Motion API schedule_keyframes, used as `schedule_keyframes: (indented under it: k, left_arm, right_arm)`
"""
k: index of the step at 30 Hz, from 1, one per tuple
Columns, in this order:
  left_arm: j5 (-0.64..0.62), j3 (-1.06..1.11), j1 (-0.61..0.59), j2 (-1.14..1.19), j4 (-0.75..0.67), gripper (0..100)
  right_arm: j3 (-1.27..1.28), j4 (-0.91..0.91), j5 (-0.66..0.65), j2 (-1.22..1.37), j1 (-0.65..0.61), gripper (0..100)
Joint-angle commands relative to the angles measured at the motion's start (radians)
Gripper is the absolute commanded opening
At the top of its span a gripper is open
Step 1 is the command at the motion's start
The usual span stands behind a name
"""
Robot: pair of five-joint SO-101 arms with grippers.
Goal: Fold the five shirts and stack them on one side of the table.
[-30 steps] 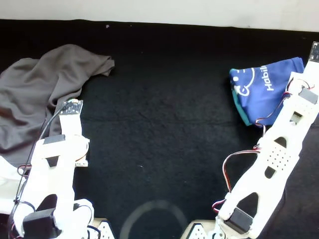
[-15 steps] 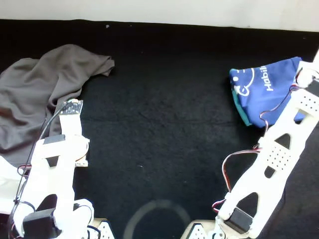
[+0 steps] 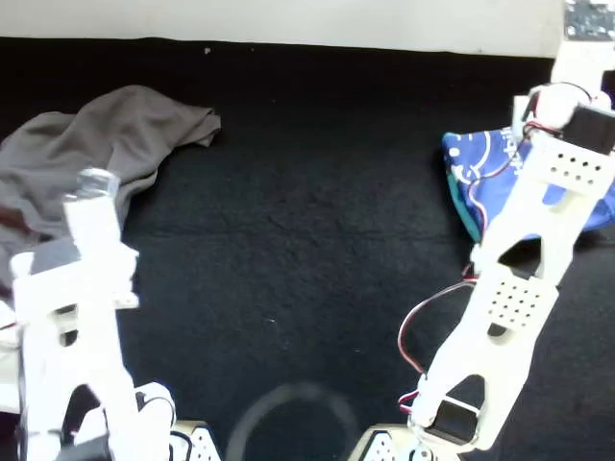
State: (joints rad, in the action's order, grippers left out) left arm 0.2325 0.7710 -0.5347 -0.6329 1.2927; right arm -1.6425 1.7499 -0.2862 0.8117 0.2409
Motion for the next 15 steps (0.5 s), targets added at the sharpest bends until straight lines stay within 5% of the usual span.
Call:
schedule_keyframes:
  k: [1, 7, 15]
  left_arm:
    - [0.132, -0.091, -0.148, -0.119, 0.08, 4]
    - [0.27, -0.087, -0.446, -0.156, 0.072, 21]
    - [0.279, 0.039, -0.575, -0.154, -0.152, 21]
  right_arm:
    - [-0.111, 0.018, 0.009, -0.111, -0.071, 3.6]
    - [0.134, 0.018, 0.009, -0.325, -0.142, 18.6]
    - [0.728, 0.016, 0.009, -0.783, -0.268, 18.7]
